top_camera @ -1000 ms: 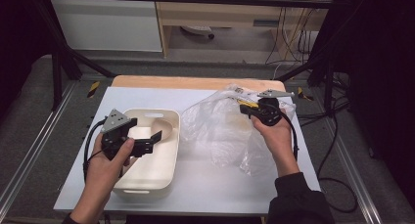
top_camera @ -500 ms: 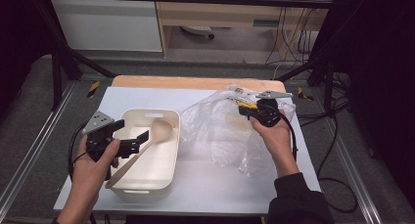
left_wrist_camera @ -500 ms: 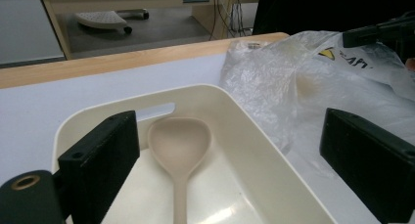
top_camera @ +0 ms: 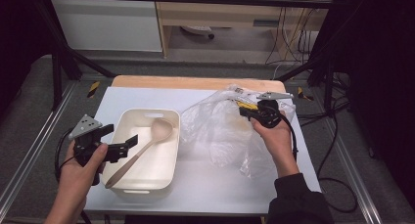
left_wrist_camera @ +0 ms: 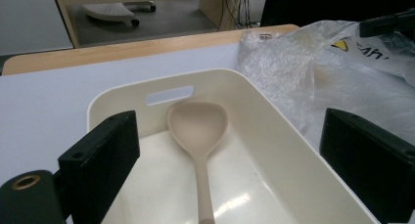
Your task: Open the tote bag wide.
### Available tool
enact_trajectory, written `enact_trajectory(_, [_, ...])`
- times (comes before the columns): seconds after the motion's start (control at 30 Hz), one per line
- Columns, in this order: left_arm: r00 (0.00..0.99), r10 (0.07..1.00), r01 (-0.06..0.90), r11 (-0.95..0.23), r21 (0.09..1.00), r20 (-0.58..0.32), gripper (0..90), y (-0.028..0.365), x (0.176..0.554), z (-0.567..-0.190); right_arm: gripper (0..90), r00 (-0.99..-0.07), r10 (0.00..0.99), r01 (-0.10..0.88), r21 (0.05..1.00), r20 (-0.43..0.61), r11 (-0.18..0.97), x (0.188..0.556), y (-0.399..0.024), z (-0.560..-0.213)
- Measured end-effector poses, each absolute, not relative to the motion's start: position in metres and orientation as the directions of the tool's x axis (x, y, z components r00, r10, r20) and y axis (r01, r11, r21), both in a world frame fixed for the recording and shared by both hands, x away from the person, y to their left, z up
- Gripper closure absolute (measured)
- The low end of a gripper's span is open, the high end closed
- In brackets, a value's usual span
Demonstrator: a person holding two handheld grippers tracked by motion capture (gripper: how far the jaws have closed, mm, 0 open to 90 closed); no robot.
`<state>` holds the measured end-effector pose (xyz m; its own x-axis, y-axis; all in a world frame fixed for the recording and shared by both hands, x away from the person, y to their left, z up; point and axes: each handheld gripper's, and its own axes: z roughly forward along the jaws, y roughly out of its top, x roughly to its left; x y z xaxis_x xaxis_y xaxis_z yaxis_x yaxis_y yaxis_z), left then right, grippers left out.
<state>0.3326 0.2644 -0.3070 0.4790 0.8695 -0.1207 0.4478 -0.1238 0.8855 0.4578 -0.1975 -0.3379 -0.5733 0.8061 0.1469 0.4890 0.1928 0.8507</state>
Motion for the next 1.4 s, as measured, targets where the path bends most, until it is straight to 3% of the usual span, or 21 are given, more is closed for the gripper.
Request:
enact_trajectory(0.37, [0.468, 0.878, 0.455, -0.143, 0.879, -0.1, 7.5, 0.272, 0.328, -0.313, 90.0, -0.573, 0.806, 0.49, 0.85, 0.145, 0.195, 0.457, -0.199, -0.339])
enact_trajectory(0.6, [0.471, 0.871, 0.501, -0.136, 0.855, -0.137, 7.6, 0.279, 0.327, -0.322, 90.0, -0.573, 0.806, 0.494, 0.846, 0.145, 0.199, 0.457, -0.198, -0.34])
enact_trajectory(1.4, [0.508, 0.851, 0.504, -0.165, 0.848, -0.137, 8.4, 0.269, 0.327, -0.329, 90.0, -0.572, 0.808, 0.499, 0.842, 0.14, 0.207, 0.454, -0.199, -0.344])
